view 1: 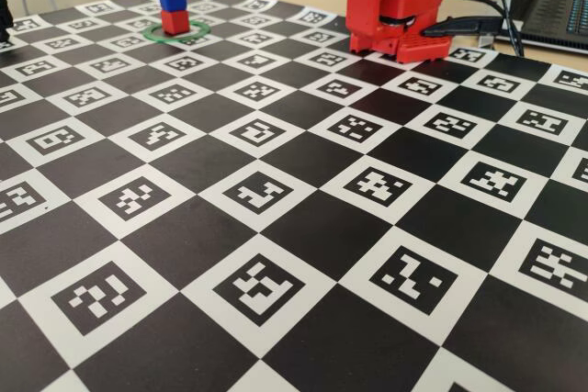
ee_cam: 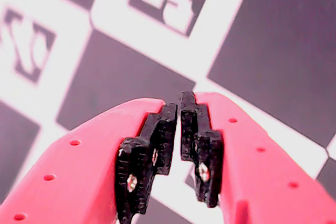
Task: Grab the red cube then put it in the green circle then put the blue cube on top and finally the orange cube on top
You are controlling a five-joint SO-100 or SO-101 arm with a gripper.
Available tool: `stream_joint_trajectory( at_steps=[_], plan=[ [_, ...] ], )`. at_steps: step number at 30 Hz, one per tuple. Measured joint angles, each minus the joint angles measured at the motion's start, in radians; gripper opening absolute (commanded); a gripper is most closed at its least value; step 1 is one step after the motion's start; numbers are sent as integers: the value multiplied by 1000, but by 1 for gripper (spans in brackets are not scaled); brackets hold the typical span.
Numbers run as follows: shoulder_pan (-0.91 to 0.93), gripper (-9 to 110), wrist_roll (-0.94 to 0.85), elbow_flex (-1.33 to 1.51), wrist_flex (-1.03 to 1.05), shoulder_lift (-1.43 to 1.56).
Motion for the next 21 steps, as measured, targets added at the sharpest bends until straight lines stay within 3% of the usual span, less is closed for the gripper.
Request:
stream_joint_trajectory(
  at_steps=[10, 21],
  plan=[
    [-155, -6, -184, 224, 84, 218],
    [-241, -6, -259, 523, 181, 558]
  ],
)
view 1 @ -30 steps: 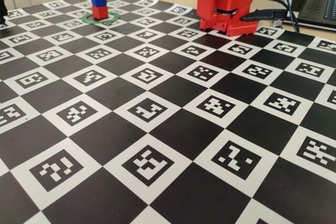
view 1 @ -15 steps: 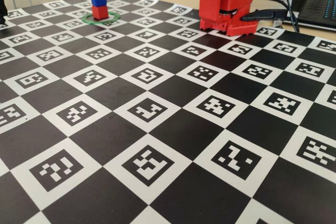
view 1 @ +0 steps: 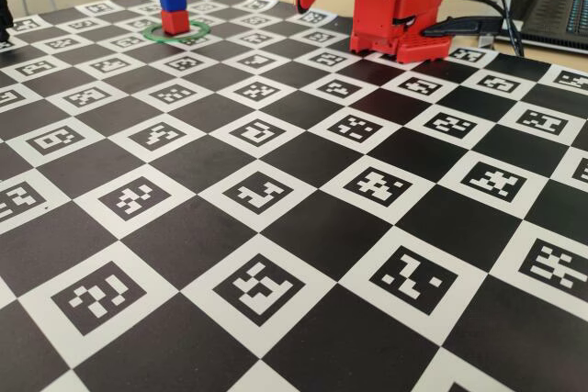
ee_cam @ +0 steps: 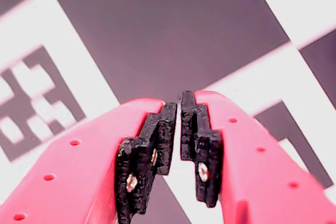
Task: Grab the red cube then put it in the green circle then put the blue cube on top and finally the orange cube on top
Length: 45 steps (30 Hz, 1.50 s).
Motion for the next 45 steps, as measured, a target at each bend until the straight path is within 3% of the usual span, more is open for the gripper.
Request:
stream_joint_trajectory(
  at_steps=[23, 31, 36, 45],
  plan=[
    [48, -6, -204, 397, 75, 410],
    [60, -6, -233, 465, 74, 469],
    [54, -6, -385, 483, 78, 502],
    [54, -6, -414, 483, 80, 502]
  ],
)
